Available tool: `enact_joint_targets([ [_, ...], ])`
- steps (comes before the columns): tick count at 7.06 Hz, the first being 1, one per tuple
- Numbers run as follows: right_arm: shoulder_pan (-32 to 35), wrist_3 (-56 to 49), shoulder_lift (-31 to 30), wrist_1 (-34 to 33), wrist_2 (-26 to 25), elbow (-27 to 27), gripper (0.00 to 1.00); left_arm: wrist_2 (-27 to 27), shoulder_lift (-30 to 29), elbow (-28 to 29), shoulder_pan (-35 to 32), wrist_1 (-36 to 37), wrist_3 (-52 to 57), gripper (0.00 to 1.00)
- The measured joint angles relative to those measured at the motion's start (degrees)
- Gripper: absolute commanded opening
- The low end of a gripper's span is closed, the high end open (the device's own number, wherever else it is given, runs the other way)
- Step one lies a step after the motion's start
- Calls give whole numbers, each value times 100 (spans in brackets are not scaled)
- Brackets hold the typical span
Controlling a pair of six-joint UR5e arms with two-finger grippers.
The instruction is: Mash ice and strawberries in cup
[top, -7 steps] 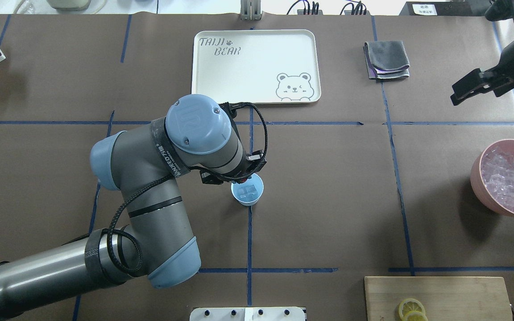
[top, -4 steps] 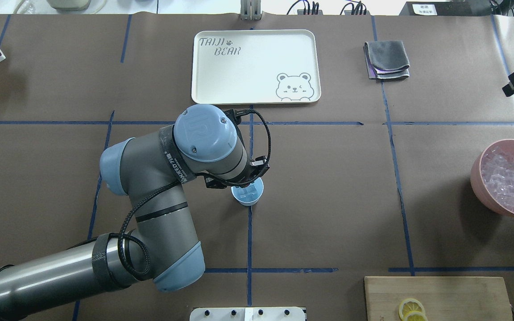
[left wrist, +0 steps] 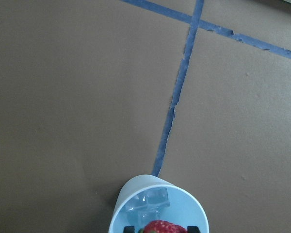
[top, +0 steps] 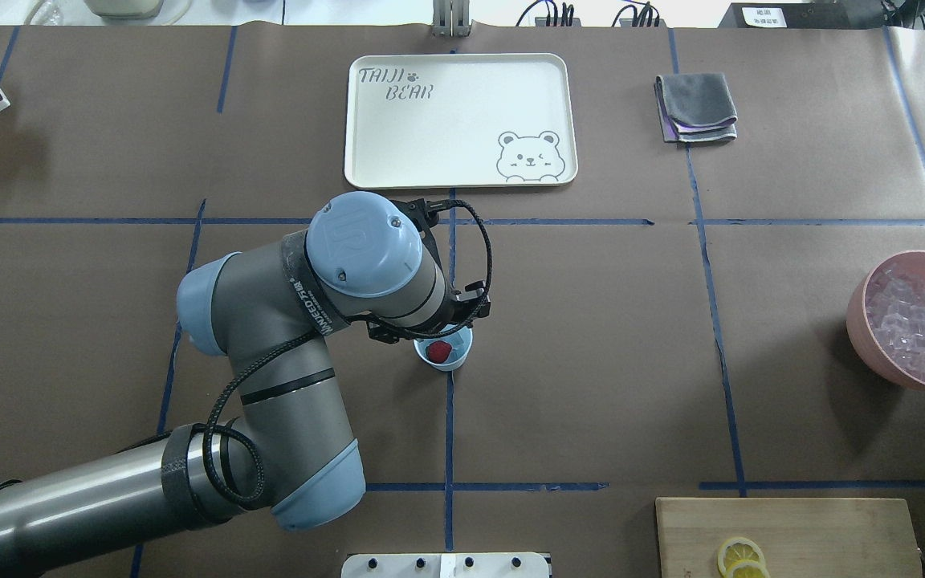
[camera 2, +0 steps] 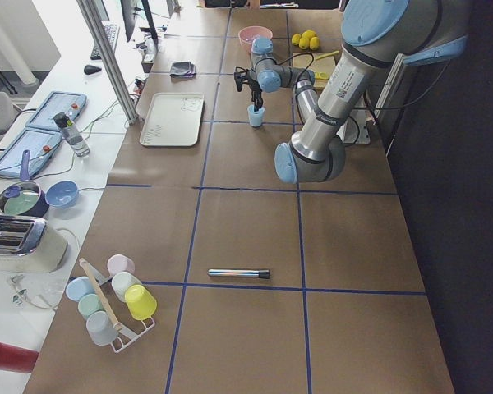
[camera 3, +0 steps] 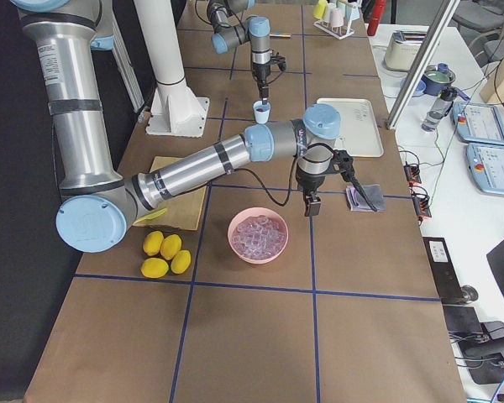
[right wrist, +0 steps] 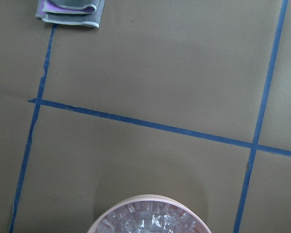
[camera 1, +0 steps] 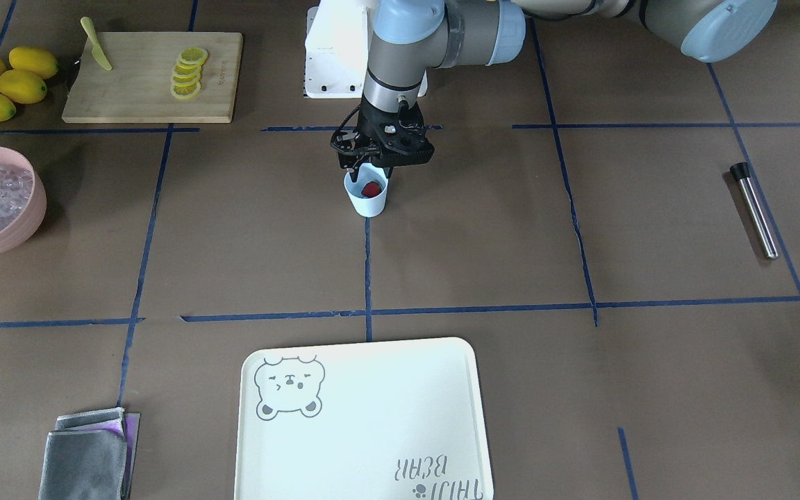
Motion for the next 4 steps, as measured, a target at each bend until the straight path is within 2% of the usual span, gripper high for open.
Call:
enact_joint_targets([
  [2,223,-357,-106,43,139,-255,99,-10,73,-213,-36,51,20,100],
  [4,422,-574,-328,670,282,-762,99,-228,382,-872,-393,819,574,100],
])
